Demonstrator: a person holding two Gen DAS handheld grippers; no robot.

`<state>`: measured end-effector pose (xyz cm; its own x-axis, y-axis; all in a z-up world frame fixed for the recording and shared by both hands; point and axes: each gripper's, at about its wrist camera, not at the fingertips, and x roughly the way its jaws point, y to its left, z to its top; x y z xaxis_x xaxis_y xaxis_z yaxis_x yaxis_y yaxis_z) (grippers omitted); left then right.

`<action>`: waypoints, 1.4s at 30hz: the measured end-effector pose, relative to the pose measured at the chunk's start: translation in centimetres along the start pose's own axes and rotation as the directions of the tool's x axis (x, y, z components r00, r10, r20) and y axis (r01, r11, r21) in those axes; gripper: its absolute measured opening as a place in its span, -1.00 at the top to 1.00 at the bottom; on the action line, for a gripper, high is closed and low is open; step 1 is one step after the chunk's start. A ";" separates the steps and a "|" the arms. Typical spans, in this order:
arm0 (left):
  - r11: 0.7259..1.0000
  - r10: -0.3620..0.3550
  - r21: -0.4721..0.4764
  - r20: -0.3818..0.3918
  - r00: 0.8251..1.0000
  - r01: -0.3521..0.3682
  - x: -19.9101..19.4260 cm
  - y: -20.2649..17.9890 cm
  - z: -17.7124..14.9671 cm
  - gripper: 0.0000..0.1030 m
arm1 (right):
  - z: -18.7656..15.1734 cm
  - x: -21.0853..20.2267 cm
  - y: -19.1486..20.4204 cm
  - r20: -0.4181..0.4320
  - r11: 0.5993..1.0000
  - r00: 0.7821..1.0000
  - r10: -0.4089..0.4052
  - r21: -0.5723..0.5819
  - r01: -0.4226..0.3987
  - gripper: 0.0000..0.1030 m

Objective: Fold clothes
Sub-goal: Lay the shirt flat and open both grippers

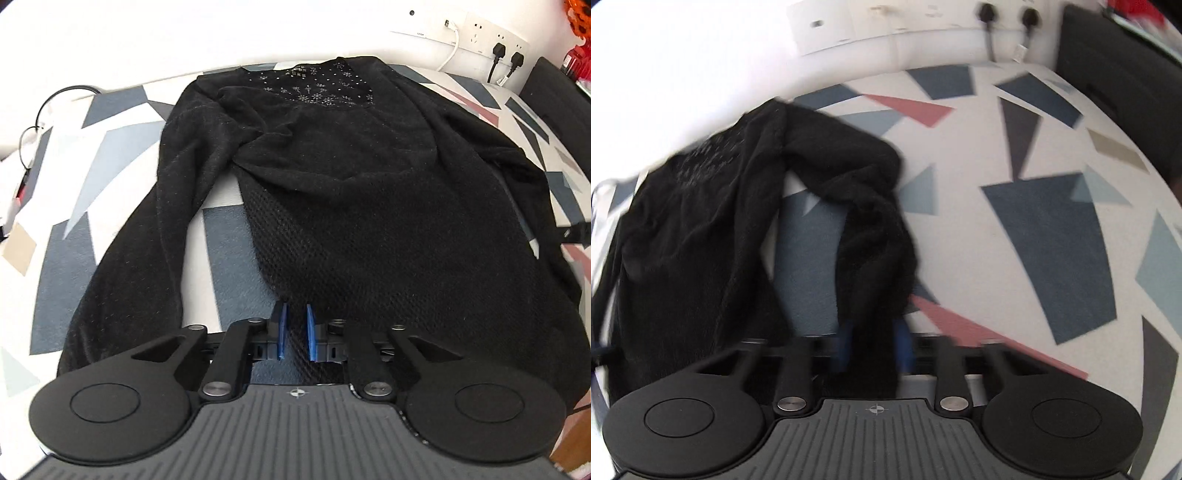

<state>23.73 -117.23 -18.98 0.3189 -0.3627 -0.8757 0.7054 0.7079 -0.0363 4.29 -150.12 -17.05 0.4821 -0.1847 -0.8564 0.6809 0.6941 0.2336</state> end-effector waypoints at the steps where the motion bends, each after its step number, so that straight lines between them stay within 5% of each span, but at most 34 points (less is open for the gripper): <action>1: 1.000 0.007 0.000 0.000 1.000 -0.007 -0.1 0.1 -0.2 0.83 | 0.9 -0.2 -0.8 0.027 0.999 0.999 -0.024 0.027 0.024 0.85; 4: 1.000 0.022 -0.019 -0.005 1.000 -0.022 -0.3 0.3 -0.4 0.83 | 4.1 -1.8 -2.7 0.189 0.984 0.967 -0.171 0.077 0.160 0.88; 7: 0.999 0.034 -0.035 -0.002 0.999 -0.034 -0.3 0.2 -0.4 0.83 | 7.1 -3.5 -3.8 0.340 0.952 0.890 -0.305 0.149 0.269 0.74; 9: 0.998 0.046 -0.030 0.000 0.999 -0.046 -0.2 0.0 -0.3 0.82 | 8.9 -4.6 -3.9 0.401 0.931 0.841 -0.362 0.194 0.308 -0.07; 14: 1.000 0.023 -0.012 0.001 1.000 -0.022 -0.8 -0.1 -0.6 0.52 | 6.9 -5.3 -3.0 0.377 0.965 0.889 -0.259 0.140 0.222 -0.15; 22: 0.997 -0.021 0.070 0.103 0.995 0.014 -4.9 0.1 -2.8 -0.27 | -3.3 -7.1 -3.7 0.251 0.974 0.944 -0.212 0.136 0.183 -0.15; 32: 0.960 -0.108 0.272 0.126 0.986 0.070 -8.2 -1.6 -9.6 -0.47 | -16.4 -10.2 -3.0 0.150 0.971 0.960 -0.238 0.069 0.230 -0.27; 38: 0.944 -0.059 0.331 0.149 0.987 0.006 -9.3 -3.4 -12.7 -0.54 | -19.2 -9.9 -1.6 0.148 0.971 0.967 -0.209 -0.083 0.223 -0.31; 42: 0.963 -0.023 0.269 0.140 0.990 -0.016 -9.7 -4.1 -14.0 -0.60 | -18.7 -8.6 -0.4 0.143 0.970 0.979 -0.144 -0.175 0.168 -0.32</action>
<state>8.89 -108.14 -17.04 0.3885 -0.4601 -0.7984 0.8446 0.5242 0.1089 -10.40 -135.80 -18.42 0.4526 -0.3804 -0.8065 0.6450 0.7642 0.0016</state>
